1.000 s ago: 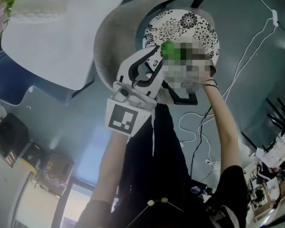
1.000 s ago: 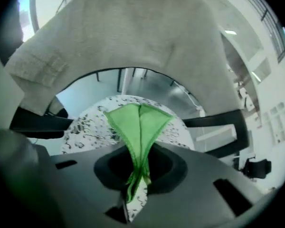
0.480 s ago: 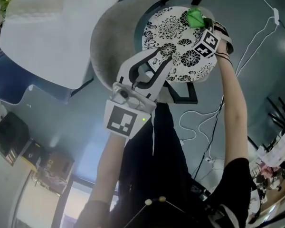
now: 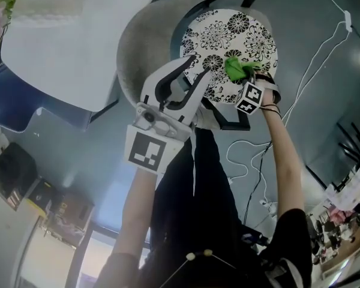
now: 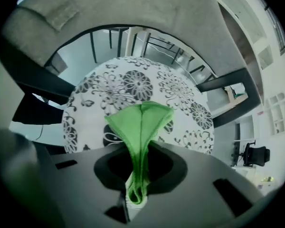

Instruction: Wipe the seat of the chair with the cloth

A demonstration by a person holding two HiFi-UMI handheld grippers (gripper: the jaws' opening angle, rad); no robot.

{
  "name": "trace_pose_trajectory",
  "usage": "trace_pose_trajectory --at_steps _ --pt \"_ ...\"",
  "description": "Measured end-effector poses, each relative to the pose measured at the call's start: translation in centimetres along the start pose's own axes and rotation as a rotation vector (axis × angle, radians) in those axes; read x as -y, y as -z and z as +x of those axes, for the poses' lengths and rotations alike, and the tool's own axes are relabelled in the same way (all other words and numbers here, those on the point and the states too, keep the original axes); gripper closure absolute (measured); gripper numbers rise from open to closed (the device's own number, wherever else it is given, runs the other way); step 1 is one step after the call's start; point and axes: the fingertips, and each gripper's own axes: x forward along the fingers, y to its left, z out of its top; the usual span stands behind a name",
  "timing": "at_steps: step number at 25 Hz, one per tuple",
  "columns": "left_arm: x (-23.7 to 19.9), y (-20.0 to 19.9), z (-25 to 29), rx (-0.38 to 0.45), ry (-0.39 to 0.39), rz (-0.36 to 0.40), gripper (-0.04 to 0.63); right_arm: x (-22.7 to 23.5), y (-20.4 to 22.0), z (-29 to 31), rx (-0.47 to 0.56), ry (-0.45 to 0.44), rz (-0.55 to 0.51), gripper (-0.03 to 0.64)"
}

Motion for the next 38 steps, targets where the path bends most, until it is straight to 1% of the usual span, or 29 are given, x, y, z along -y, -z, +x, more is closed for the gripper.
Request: trace_pose_trajectory --at_steps 4,7,10,11,12,13,14,15,16,18,21,24,26,28,30,32,35,38 --pt "-0.1 0.0 -0.2 -0.003 0.004 0.005 0.505 -5.1 0.0 -1.1 0.025 -0.098 -0.017 0.566" --pt "-0.2 0.0 -0.3 -0.002 0.001 0.004 0.505 -8.5 -0.3 -2.3 0.065 -0.231 -0.027 0.566" --pt "-0.1 -0.1 -0.3 -0.004 0.003 0.007 0.505 -10.5 -0.6 -4.0 0.122 -0.384 -0.006 0.566" --pt "-0.1 -0.2 -0.4 -0.002 0.002 0.009 0.505 -10.8 -0.5 -4.4 0.128 -0.415 -0.016 0.566" --pt "-0.1 -0.4 -0.4 0.0 0.001 0.011 0.505 -10.8 -0.5 -4.8 0.13 -0.42 -0.029 0.566" --pt "-0.1 -0.5 -0.5 0.003 -0.001 0.015 0.505 -10.4 -0.6 -5.1 0.131 -0.401 -0.032 0.566" --pt "-0.1 -0.8 -0.5 0.005 -0.003 0.018 0.505 -9.6 -0.7 -5.5 0.137 -0.367 -0.013 0.566" --pt "-0.1 -1.1 -0.4 0.008 -0.006 0.021 0.505 -8.5 -1.1 -5.9 0.15 -0.327 0.032 0.566" --pt "-0.1 -1.4 -0.4 0.01 -0.009 0.025 0.505 -7.1 -1.5 -6.6 0.17 -0.286 0.101 0.566" --pt "0.1 -2.2 -0.1 0.011 -0.01 0.041 0.505 -3.7 -2.6 -8.4 0.221 -0.19 0.274 0.566" --pt "0.9 -3.6 0.5 -0.014 -0.004 0.086 0.505 2.4 -3.9 -12.8 0.303 -0.01 0.531 0.566" --pt "1.9 -5.5 1.2 -0.057 0.006 0.11 0.506 8.1 -5.8 -19.3 0.448 0.119 0.771 0.566" --pt "2.8 -7.6 1.3 -0.061 0.01 0.126 0.509 11.1 -7.2 -24.6 0.565 0.187 0.886 0.566" --pt "3.9 -10.0 1.2 -0.062 0.013 0.14 0.521 13.5 -8.1 -30.3 0.671 0.264 0.956 0.565" --pt "4.8 -12.4 1.2 -0.061 0.006 0.148 0.546 15.2 -8.5 -36.0 0.752 0.356 0.981 0.566" --pt "5.6 -14.8 1.2 -0.05 -0.006 0.147 0.583 16.4 -8.3 -41.2 0.798 0.45 0.988 0.568" --pt "6.8 -18.5 1.1 -0.03 -0.017 0.136 0.589 17.6 -6.9 -48.5 0.867 0.592 1.023 0.569" --pt "8.1 -21.8 0.7 -0.015 -0.026 0.121 0.589 18.2 -4.9 -54.7 0.951 0.706 1.101 0.569"
